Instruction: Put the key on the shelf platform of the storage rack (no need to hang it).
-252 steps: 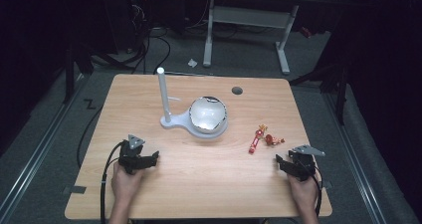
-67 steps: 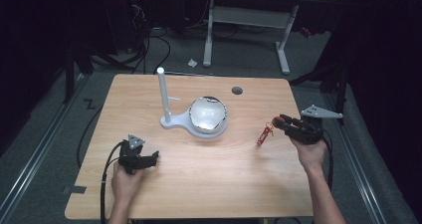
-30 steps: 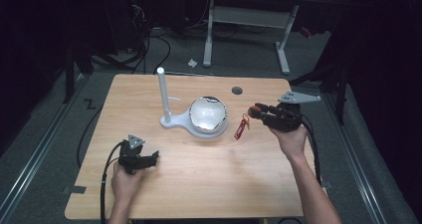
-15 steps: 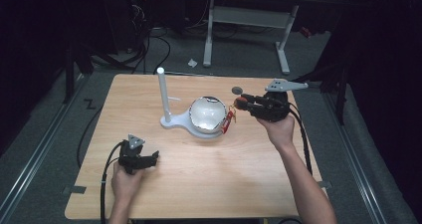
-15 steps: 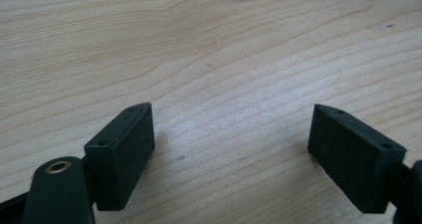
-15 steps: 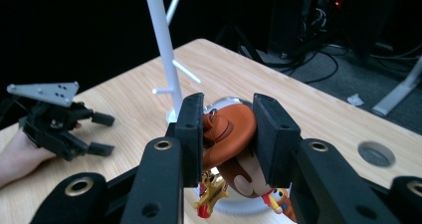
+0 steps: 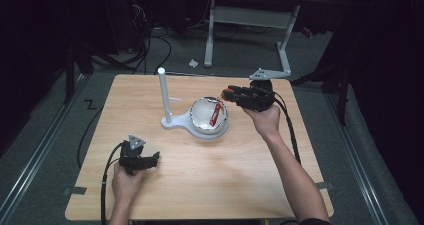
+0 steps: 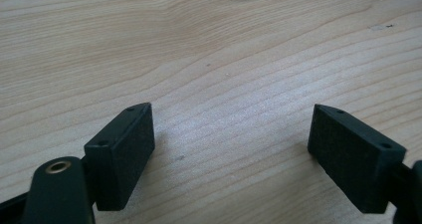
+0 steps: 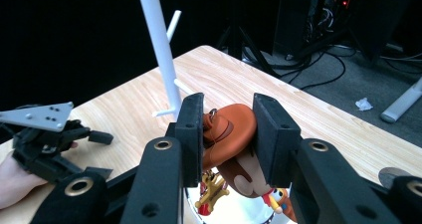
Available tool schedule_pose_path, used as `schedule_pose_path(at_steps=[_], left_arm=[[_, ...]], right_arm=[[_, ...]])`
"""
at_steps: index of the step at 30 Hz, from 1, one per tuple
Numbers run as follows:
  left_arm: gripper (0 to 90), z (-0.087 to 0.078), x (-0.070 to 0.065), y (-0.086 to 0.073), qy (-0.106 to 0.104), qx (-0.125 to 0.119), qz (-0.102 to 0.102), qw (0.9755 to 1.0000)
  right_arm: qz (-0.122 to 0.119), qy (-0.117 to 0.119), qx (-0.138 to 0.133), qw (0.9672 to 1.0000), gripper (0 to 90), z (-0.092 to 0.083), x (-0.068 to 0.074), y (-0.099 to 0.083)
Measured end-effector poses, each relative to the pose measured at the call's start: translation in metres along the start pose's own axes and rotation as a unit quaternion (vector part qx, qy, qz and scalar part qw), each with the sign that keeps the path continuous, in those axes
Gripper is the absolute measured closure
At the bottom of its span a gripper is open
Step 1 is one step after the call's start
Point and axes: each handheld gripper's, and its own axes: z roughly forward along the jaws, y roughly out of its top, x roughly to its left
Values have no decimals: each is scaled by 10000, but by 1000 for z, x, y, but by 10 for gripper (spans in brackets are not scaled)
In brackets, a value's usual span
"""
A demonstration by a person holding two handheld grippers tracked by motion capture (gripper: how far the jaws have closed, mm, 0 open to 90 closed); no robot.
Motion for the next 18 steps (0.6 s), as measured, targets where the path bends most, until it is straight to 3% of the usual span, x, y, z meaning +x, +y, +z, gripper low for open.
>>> schedule_pose_path(at_steps=[18], left_arm=[[187, 0, 0, 0, 2, -6, 1, 10000]], right_arm=[[200, -149, 298, 9992, 674, 38, -7, -17]])
